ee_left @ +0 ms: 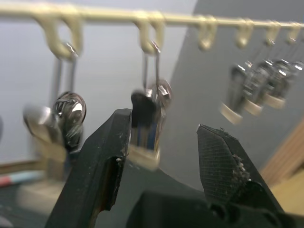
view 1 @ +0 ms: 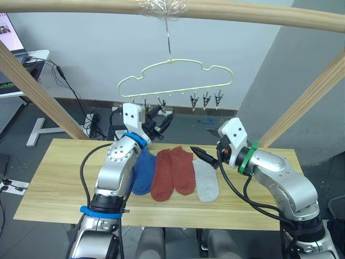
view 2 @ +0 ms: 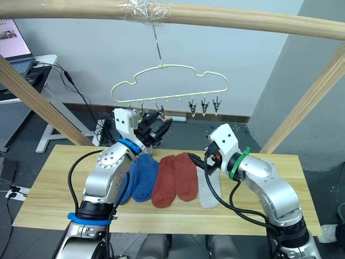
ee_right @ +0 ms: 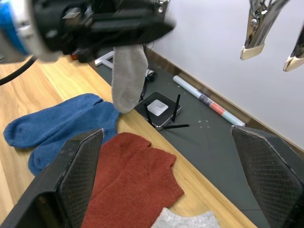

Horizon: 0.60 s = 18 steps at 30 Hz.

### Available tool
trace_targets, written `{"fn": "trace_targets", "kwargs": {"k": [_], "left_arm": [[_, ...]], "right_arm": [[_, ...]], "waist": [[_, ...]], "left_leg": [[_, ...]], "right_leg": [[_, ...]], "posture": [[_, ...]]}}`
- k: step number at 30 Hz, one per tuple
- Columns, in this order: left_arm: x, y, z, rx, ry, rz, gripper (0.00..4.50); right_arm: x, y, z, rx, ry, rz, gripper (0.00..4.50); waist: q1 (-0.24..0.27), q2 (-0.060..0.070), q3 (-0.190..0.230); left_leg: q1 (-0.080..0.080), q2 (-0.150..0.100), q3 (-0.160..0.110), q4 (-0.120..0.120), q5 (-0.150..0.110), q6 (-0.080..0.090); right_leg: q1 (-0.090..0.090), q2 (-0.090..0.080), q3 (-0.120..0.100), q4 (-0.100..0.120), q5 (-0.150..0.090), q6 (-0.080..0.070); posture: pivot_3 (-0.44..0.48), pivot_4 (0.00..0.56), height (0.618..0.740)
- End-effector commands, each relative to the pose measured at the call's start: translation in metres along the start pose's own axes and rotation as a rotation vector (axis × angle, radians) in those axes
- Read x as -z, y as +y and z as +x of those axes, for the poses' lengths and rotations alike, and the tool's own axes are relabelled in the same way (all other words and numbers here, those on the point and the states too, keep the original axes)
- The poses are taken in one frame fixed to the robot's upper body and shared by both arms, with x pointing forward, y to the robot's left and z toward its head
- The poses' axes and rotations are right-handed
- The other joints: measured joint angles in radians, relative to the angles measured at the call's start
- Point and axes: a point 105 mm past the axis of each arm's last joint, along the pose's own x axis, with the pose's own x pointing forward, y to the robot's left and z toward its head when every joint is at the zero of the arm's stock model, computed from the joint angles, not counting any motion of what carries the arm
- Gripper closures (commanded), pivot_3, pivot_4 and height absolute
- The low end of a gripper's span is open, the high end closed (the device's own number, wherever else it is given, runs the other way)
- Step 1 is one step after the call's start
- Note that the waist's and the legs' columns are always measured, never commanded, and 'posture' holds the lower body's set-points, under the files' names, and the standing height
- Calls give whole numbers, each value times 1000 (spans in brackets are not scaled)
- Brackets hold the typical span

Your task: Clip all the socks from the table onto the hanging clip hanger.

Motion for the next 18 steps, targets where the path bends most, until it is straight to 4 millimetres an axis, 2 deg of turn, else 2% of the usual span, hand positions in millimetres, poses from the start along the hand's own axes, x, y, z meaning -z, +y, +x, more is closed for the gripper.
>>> {"fn": "trace_targets", "kwargs": {"k": [1, 4, 7, 18], "left_arm": [[-6, 2, -10, -7, 0, -4, 2009], [-5, 17, -26, -83, 18, 14, 2009], [-7, 23, -32, -124, 11, 31, 2009], [-19, 34, -18, -200, -58, 46, 2009]], "right_arm": [[-12, -1, -2, 1, -49, -30, 0], [-15, -2, -2, -6, -54, -39, 0], [-19, 2, -3, -35, -66, -54, 0], [-31, 5, -3, -65, -88, -97, 0]], "waist": [[-3, 0, 0], [-9, 0, 0], [-10, 0, 0], [-10, 0, 0]], "left_leg": [[0, 0, 0, 0, 0, 0], [0, 0, -1, 1, 0, 0], [0, 0, -1, 1, 0, 0], [0, 0, -2, 4, 0, 0]], "right_leg": [[0, 0, 0, 0, 0, 0], [0, 0, -1, 0, 0, 0], [1, 0, 0, 0, 0, 0], [3, 0, -1, 0, 0, 1]], "posture": [[139, 215, 740], [139, 215, 740], [153, 216, 740], [153, 215, 740]]}}
